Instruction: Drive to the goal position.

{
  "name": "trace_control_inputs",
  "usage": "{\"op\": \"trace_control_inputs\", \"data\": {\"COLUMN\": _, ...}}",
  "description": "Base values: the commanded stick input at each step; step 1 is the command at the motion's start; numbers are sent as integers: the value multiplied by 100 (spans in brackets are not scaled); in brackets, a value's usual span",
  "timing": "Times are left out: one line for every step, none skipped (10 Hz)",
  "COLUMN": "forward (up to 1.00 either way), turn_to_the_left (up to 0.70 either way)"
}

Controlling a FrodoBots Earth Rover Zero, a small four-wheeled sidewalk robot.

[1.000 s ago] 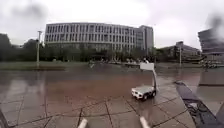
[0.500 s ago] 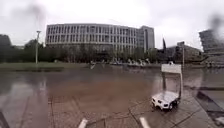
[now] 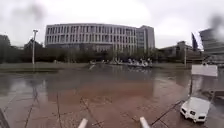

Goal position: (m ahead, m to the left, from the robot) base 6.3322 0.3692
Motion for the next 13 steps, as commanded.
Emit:
{"op": "trace_control_inputs", "data": {"forward": 100, "turn_to_the_left": 0}}
{"op": "trace_control_inputs", "data": {"forward": 100, "turn_to_the_left": 0}}
{"op": "trace_control_inputs", "data": {"forward": 100, "turn_to_the_left": 0}}
{"op": "trace_control_inputs", "data": {"forward": 100, "turn_to_the_left": 0}}
{"op": "trace_control_inputs", "data": {"forward": 100, "turn_to_the_left": 0}}
{"op": "trace_control_inputs", "data": {"forward": 100, "turn_to_the_left": 0}}
{"op": "trace_control_inputs", "data": {"forward": 100, "turn_to_the_left": 0}}
{"op": "trace_control_inputs", "data": {"forward": 100, "turn_to_the_left": 0}}
{"op": "trace_control_inputs", "data": {"forward": 100, "turn_to_the_left": 0}}
{"op": "trace_control_inputs", "data": {"forward": 100, "turn_to_the_left": 0}}
{"op": "trace_control_inputs", "data": {"forward": 100, "turn_to_the_left": 0}}
{"op": "trace_control_inputs", "data": {"forward": 100, "turn_to_the_left": 0}}
{"op": "trace_control_inputs", "data": {"forward": 100, "turn_to_the_left": 0}}
